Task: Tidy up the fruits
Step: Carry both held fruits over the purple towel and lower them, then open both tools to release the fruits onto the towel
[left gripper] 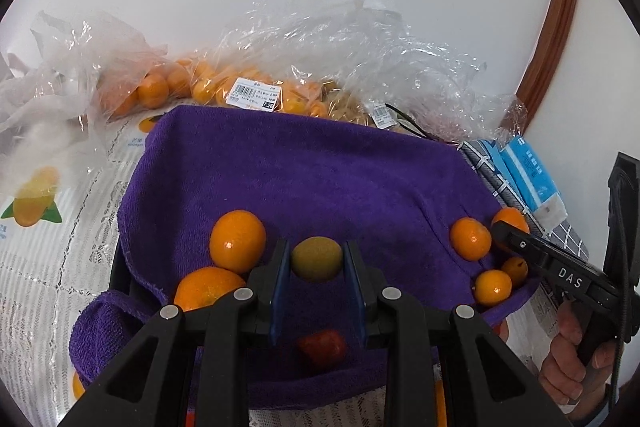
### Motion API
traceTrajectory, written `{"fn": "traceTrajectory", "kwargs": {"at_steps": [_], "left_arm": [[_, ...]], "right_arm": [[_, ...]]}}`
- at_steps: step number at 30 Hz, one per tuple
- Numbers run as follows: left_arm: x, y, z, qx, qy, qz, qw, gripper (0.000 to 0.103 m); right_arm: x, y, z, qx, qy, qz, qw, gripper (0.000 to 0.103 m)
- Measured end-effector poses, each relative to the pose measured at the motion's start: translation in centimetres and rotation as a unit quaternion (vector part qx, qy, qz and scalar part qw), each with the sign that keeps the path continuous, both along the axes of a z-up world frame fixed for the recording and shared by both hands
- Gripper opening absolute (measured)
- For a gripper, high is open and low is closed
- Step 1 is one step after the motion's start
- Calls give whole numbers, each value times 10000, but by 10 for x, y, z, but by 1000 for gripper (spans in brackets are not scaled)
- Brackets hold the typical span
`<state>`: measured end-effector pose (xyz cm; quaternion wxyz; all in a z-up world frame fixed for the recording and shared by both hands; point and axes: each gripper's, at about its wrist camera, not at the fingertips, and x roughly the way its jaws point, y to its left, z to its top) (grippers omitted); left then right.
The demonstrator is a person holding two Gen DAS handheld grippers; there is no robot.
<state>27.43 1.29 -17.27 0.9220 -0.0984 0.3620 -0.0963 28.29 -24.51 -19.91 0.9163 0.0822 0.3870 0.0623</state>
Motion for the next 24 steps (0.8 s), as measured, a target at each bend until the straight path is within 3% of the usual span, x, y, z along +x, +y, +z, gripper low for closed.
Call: {"fn": "traceTrajectory", "kwargs": {"at_steps": [7, 11, 15, 24], "left_arm": [[3, 2, -2, -14, 94, 41, 9999, 25], [5, 1, -2, 3, 97, 32, 9999, 25], [6, -2, -2, 70, 105, -8, 9999, 25], [9, -2, -2, 8, 139, -131, 9998, 25]], "right_arm": [[-4, 0, 5, -58, -136, -80, 9999, 43], [-9, 1, 11, -72, -255, -154, 9995, 52], [-17, 5, 18, -114, -371, -165, 9991, 52], [-59, 21, 27, -284, -280, -55, 9992, 53]]}}
